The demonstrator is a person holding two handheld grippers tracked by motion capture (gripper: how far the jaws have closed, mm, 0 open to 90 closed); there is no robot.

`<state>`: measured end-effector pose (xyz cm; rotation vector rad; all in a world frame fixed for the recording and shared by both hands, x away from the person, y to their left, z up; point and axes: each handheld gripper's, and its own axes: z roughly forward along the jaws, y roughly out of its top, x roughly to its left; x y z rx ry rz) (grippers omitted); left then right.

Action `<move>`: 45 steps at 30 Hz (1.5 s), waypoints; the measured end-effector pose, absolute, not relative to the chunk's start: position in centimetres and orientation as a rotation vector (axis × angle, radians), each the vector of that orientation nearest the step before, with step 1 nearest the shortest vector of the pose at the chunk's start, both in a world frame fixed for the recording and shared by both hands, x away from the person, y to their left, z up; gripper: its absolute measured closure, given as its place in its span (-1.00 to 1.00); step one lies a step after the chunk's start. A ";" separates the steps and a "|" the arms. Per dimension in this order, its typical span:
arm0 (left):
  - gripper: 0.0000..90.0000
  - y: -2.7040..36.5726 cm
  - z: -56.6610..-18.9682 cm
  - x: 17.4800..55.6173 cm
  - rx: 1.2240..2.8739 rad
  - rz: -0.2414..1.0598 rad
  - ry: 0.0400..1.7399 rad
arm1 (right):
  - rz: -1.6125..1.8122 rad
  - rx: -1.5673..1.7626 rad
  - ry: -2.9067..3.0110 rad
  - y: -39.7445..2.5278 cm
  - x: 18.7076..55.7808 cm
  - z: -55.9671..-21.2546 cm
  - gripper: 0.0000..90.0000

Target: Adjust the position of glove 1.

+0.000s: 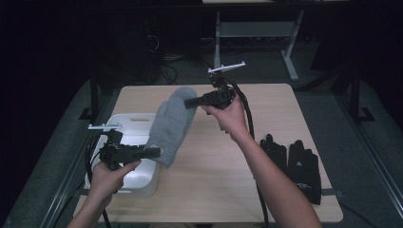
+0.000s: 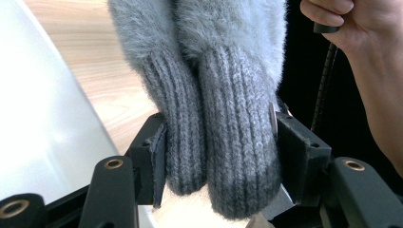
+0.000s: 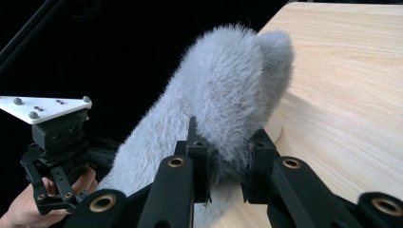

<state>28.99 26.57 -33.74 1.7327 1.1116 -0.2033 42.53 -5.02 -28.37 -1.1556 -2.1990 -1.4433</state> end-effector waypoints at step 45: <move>-0.07 33.7 -35.5 26.5 1.651 -0.142 1.260 | -1.335 -1.037 -2.232 5.2 44.4 -30.2 0.69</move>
